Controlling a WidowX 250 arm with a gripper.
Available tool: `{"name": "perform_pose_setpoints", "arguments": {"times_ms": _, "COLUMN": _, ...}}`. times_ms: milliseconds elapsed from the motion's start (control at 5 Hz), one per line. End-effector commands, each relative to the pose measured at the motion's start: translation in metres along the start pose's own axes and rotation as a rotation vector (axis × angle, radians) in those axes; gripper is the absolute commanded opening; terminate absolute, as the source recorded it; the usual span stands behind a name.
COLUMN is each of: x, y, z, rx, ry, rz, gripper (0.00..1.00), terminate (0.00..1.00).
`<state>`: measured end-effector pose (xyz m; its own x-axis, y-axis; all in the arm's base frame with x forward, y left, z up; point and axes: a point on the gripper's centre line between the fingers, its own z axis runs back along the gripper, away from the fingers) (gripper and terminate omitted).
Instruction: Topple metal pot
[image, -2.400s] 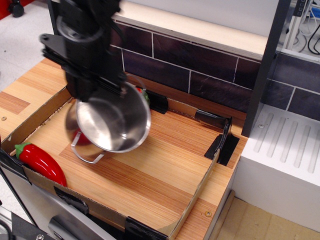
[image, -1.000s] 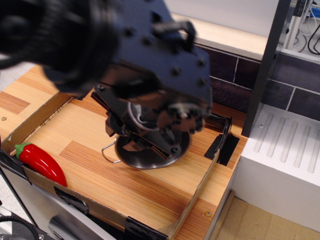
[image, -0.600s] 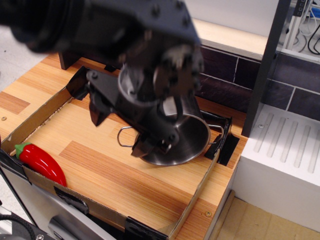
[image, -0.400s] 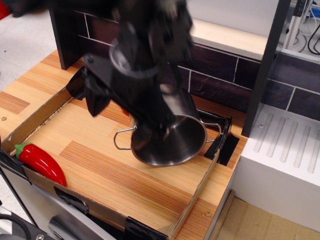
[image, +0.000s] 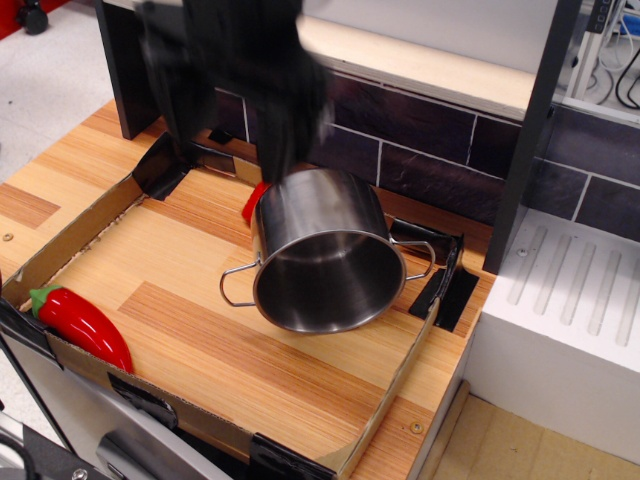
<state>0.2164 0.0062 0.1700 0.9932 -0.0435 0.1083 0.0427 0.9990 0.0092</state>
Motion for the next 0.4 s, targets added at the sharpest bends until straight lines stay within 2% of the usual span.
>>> {"name": "perform_pose_setpoints", "arguments": {"times_ms": 0, "x": 0.0066, "y": 0.0086, "z": 0.0164, "rx": -0.061, "ry": -0.052, "rz": 0.024, "gripper": 1.00, "terminate": 0.00}}
{"name": "perform_pose_setpoints", "arguments": {"times_ms": 200, "x": 0.0066, "y": 0.0086, "z": 0.0164, "rx": -0.061, "ry": -0.052, "rz": 0.024, "gripper": 1.00, "terminate": 1.00}}
